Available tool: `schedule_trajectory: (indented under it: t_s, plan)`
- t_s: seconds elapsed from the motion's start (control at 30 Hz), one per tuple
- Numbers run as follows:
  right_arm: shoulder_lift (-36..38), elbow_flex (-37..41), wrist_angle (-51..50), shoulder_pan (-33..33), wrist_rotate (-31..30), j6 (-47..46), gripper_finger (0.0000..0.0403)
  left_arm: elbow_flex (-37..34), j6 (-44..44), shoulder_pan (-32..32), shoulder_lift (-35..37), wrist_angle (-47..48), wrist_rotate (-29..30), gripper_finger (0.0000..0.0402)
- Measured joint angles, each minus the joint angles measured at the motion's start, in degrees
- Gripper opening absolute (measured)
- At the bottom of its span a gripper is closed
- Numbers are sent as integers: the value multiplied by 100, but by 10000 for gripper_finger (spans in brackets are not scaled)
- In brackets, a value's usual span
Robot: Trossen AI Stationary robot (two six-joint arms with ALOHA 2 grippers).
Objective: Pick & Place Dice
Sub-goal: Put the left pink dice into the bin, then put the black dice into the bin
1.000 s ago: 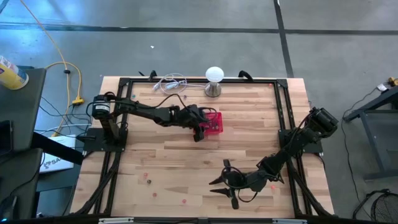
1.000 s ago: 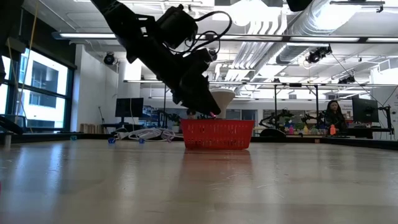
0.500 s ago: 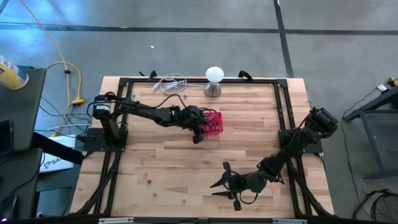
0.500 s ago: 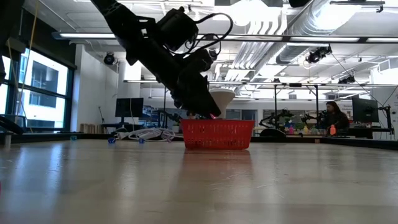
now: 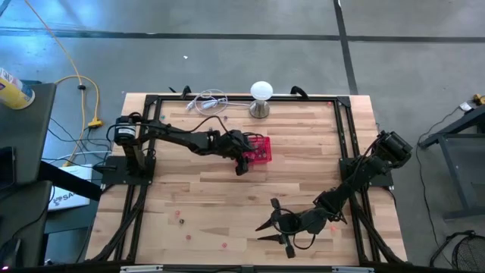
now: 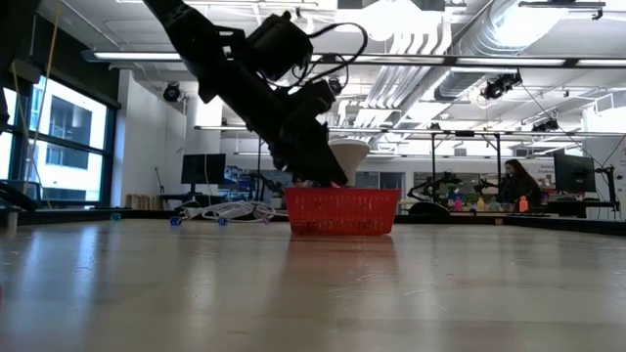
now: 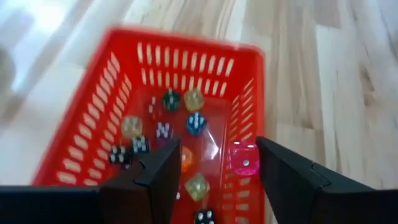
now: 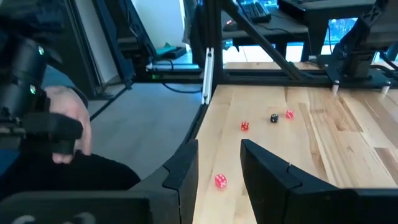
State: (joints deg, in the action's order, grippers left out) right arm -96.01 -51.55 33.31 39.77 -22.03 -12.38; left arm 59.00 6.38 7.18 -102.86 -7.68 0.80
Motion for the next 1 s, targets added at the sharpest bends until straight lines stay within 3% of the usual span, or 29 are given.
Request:
schedule_trajectory:
  t_s: [0.43, 0.57, 0.67, 0.83, 1.0]
  plan:
    - [0, 0, 307, 0, -4, -238, 110, -4, -183, -74, 52, -274, 103, 194]
    - [0, 0, 346, 0, -3, -238, 110, -6, -385, -171, 361, -131, 109, 194]
    - [0, 0, 339, 0, 48, -238, 110, -6, -547, -333, 973, 338, 52, 194]
    - [0, 0, 295, 2, 562, -151, 110, -4, -423, -653, 2267, 1934, -734, 194]
    - [0, 0, 41, 2, 805, -140, 110, -2, 795, -1276, 3277, 3620, -1178, 194]
